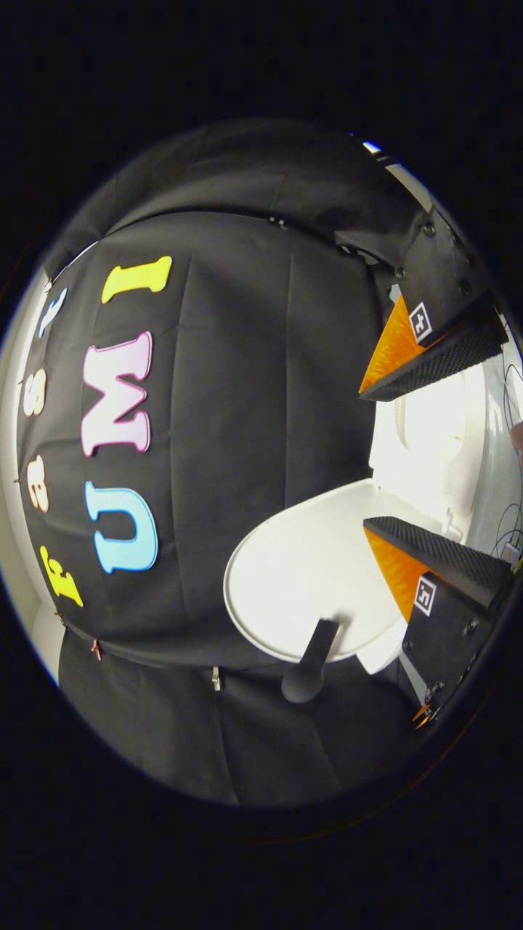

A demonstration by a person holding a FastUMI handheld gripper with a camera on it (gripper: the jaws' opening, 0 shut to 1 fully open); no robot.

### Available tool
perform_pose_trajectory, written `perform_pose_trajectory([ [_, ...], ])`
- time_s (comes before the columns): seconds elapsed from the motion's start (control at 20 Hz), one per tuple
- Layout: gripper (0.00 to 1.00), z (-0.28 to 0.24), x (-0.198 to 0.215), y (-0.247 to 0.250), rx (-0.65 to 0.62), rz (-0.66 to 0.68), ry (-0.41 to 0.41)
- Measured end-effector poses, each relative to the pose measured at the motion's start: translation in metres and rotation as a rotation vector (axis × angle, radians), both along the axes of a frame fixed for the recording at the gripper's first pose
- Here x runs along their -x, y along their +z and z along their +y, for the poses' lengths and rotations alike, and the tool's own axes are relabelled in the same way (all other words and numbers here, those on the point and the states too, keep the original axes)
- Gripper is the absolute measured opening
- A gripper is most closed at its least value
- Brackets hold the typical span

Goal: Open the toilet lid.

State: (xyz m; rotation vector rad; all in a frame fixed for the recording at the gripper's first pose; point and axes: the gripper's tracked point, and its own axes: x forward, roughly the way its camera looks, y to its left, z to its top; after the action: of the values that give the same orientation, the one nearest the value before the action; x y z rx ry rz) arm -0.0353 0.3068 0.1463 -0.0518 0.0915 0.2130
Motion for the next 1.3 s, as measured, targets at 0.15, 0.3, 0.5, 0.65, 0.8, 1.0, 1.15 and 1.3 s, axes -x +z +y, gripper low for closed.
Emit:
perform_pose_trajectory([
  [0.15, 1.00, -0.044, -0.017, -0.013, 0.003, -0.046, -0.040],
  [0.3, 0.99, -0.076, -0.035, -0.023, 0.007, -0.112, -0.051],
  [0.5, 0.99, -0.103, -0.045, -0.026, 0.031, -0.204, -0.062],
  [0.65, 0.99, -0.118, -0.046, -0.024, 0.062, -0.296, -0.055],
  [0.8, 0.99, -0.125, -0.050, -0.028, 0.029, -0.314, -0.040],
  [1.0, 0.99, -0.138, -0.057, -0.032, -0.035, -0.296, -0.059],
  [1.15, 0.99, -0.144, -0.059, -0.035, -0.049, -0.280, -0.067],
  [1.3, 0.99, -0.144, -0.062, -0.039, -0.017, -0.280, -0.070],
])
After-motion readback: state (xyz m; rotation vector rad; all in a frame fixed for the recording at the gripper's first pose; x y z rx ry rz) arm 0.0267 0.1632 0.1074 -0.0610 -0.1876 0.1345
